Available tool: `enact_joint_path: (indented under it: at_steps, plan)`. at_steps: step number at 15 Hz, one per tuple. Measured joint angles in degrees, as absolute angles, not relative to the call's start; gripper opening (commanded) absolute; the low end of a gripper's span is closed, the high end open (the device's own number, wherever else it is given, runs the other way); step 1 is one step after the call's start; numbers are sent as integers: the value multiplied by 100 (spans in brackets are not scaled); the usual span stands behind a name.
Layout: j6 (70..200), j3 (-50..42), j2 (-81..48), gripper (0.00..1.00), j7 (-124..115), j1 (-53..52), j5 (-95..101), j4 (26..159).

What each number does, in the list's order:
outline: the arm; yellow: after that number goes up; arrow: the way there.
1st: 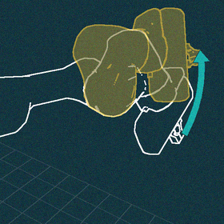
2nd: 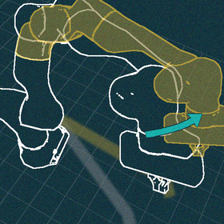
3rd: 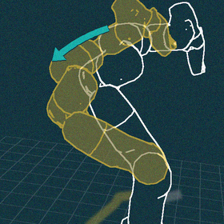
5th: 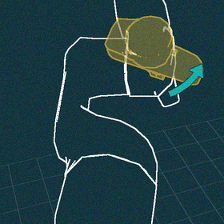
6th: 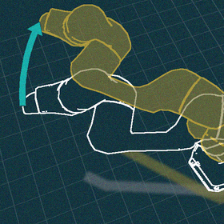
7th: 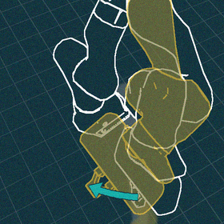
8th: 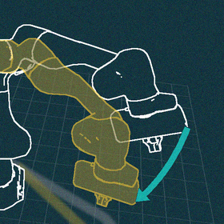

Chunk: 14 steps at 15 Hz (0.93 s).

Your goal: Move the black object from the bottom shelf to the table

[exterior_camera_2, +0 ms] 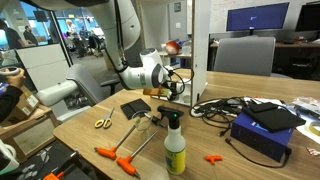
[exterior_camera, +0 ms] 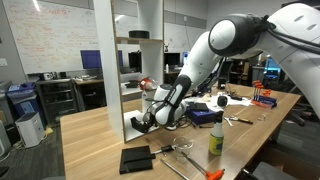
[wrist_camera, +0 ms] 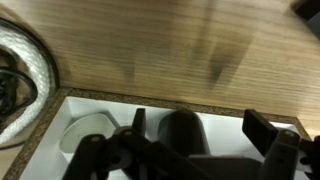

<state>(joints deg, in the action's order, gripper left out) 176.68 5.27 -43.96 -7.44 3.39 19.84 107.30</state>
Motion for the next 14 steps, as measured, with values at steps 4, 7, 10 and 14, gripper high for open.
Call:
enact_joint_path:
  at_steps: [4, 7, 10, 14]
  plan:
    - [17088, 558, -5066, 100, -103, 309, 1275, 9594]
    - [16692, 556, -5365, 75, 95, 264, 1058, 8951]
    - [16477, 555, -5593, 54, 176, 190, 952, 8522]
    - [16328, 543, -5801, 36, 199, 89, 913, 8147]
